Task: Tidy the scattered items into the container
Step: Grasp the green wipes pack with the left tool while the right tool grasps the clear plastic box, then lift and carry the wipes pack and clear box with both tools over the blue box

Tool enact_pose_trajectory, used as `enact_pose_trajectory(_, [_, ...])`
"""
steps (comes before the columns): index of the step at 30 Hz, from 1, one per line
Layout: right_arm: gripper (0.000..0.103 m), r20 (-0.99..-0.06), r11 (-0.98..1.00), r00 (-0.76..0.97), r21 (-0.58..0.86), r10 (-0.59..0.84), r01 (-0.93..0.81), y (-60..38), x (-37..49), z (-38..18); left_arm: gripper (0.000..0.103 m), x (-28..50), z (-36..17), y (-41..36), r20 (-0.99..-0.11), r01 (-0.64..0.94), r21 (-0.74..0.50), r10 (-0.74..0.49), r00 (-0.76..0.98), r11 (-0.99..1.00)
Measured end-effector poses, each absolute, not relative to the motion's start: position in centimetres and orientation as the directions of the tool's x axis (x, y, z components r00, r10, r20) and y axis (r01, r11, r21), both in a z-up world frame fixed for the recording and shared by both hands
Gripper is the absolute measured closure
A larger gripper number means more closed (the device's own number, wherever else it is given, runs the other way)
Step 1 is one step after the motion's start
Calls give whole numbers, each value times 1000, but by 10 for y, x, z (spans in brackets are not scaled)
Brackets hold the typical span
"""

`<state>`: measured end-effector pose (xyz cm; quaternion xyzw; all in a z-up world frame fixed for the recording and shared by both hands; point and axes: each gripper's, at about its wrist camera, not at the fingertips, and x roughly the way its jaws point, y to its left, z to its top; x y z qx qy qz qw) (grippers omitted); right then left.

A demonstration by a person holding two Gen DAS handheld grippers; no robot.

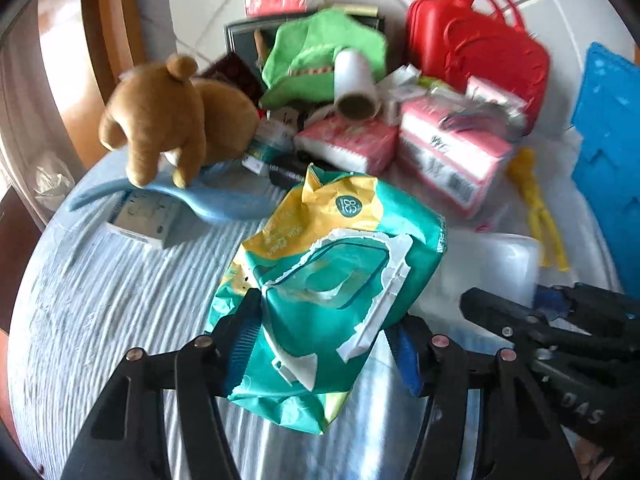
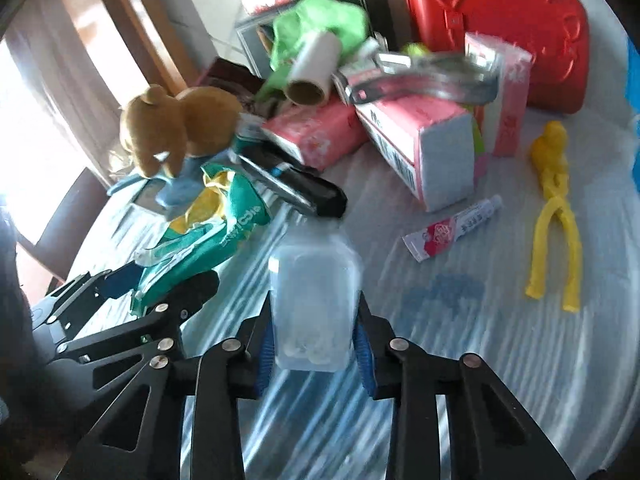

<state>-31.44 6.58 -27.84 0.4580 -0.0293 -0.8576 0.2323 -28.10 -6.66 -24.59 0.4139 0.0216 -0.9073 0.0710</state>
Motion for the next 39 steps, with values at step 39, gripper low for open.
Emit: enact_pose_trajectory(39, [71, -347, -1000, -938, 25, -12, 4, 249, -63, 31, 44, -138, 0, 113, -388, -296, -118, 318, -865, -948])
